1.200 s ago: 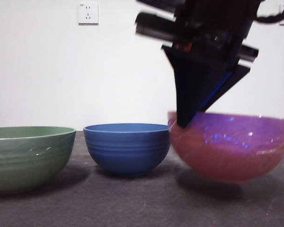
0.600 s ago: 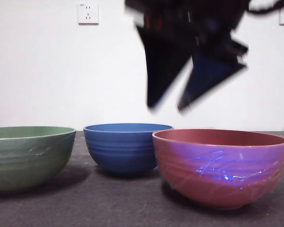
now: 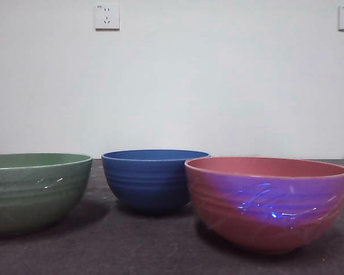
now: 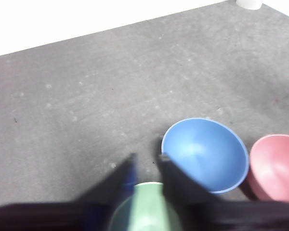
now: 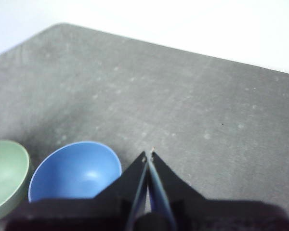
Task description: Pick up the green bowl on the top,put the green bowl on the left,pick up the red bowl in the middle,put the red bowl on the right
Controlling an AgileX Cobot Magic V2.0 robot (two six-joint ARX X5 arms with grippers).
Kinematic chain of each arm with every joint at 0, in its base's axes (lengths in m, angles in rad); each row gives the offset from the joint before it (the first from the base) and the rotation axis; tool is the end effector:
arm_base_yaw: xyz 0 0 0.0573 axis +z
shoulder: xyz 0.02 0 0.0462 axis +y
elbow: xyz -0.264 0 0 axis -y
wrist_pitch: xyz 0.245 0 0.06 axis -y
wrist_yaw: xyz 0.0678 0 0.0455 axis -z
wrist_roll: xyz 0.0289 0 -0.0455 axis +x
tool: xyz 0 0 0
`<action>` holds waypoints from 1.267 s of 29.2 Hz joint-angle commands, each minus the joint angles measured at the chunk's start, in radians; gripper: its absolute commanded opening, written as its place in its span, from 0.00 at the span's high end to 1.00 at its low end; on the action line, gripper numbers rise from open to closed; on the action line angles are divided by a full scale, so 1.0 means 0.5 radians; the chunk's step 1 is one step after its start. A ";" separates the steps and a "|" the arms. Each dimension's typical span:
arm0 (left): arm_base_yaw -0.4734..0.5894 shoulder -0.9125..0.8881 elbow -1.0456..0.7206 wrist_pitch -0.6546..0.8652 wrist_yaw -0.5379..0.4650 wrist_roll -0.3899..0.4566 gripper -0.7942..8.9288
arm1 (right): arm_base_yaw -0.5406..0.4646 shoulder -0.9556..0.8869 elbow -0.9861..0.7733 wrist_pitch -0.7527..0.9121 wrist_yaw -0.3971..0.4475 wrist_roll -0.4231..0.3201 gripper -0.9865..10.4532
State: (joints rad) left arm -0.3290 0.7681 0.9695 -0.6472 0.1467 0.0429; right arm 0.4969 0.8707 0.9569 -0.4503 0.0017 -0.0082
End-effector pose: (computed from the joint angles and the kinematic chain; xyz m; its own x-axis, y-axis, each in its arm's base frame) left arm 0.1360 -0.0509 0.3532 0.7975 -0.4267 -0.4265 0.4615 0.8868 -0.0243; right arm 0.1575 0.0854 0.3518 0.8222 0.4440 -0.3561 -0.4779 0.8784 -0.0083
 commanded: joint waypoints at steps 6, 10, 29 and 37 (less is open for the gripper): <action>0.034 -0.350 -0.572 0.378 -0.032 -0.067 0.93 | -0.270 -0.337 -0.550 0.321 -0.211 0.052 0.92; 0.034 -0.475 -0.722 0.489 -0.037 -0.072 0.92 | -0.272 -0.468 -0.744 0.459 -0.198 0.137 0.92; 0.022 -0.547 -0.721 0.385 -0.061 -0.085 0.92 | -0.273 -0.459 -0.743 0.397 -0.197 0.147 0.91; 0.340 -1.212 -0.832 0.243 -0.099 0.133 0.92 | -0.273 -0.459 -0.743 0.349 -0.201 0.147 0.91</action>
State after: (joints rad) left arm -0.1886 0.1879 0.5869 -0.5217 0.0967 0.0837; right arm 0.3603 0.6418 0.5903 -0.2798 -0.0975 0.0563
